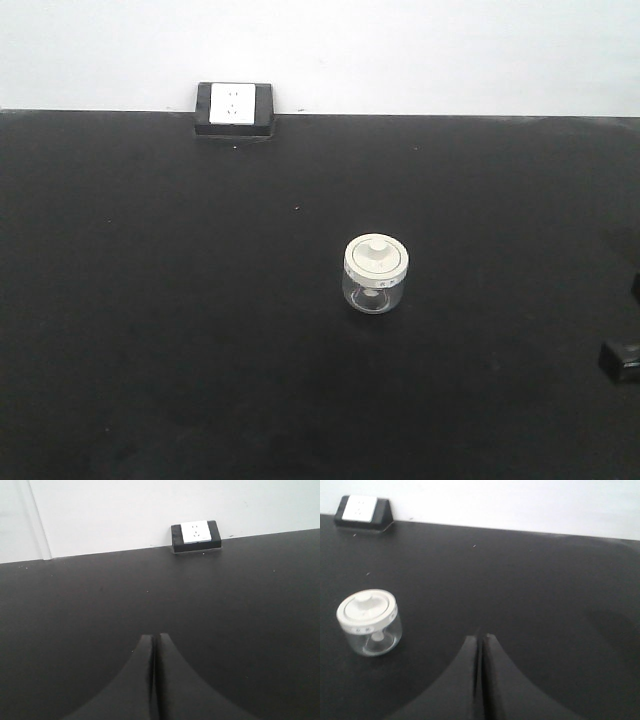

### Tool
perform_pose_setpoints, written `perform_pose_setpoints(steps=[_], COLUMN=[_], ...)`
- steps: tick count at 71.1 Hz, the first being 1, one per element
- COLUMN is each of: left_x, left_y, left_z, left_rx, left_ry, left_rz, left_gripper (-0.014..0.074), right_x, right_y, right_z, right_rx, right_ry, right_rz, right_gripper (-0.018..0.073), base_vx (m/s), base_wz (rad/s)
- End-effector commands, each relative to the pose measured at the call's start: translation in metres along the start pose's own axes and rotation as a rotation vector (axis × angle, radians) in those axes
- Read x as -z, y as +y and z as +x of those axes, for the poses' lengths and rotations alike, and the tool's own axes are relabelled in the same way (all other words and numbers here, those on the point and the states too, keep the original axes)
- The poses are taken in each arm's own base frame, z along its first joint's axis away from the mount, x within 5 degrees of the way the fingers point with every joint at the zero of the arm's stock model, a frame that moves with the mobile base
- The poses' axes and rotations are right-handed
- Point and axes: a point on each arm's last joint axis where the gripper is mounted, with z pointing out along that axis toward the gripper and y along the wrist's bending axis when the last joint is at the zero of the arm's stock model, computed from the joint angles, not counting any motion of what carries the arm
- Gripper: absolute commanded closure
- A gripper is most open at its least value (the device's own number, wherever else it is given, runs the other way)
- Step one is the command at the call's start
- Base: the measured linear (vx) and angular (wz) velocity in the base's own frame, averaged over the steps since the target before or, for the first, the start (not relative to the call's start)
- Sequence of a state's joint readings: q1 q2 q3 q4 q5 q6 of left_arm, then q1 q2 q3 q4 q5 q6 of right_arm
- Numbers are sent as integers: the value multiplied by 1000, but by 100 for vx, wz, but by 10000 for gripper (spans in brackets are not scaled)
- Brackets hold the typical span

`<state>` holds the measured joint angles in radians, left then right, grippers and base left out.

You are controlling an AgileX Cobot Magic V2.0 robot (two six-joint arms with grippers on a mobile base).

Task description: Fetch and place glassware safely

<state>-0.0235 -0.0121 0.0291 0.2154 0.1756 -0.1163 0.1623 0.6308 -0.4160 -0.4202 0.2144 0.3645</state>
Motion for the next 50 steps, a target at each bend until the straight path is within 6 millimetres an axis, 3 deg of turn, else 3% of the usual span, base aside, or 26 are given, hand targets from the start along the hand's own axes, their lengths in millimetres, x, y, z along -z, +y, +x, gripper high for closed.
perform_pose_setpoints(steps=[1,12,31,50], left_x=[0,0,0,0], left_y=[-2,-2,-2,-2], left_z=[1,1,1,1], left_rx=[15,15,15,15], left_ry=[-56,-56,-56,-56], left_rz=[13,13,13,13], left_gripper=[603,603,603,603], right_x=[1,6,27,36], right_y=[-1,-9,-4,0], right_z=[-5,24,75,106], right_rx=[8,-114,-81,-76], right_ry=[-94,-156,-215,-287], right_rz=[-7,60,69,76], right_gripper=[563,563,563,563], base_vx=[0,0,0,0], base_wz=[0,0,0,0])
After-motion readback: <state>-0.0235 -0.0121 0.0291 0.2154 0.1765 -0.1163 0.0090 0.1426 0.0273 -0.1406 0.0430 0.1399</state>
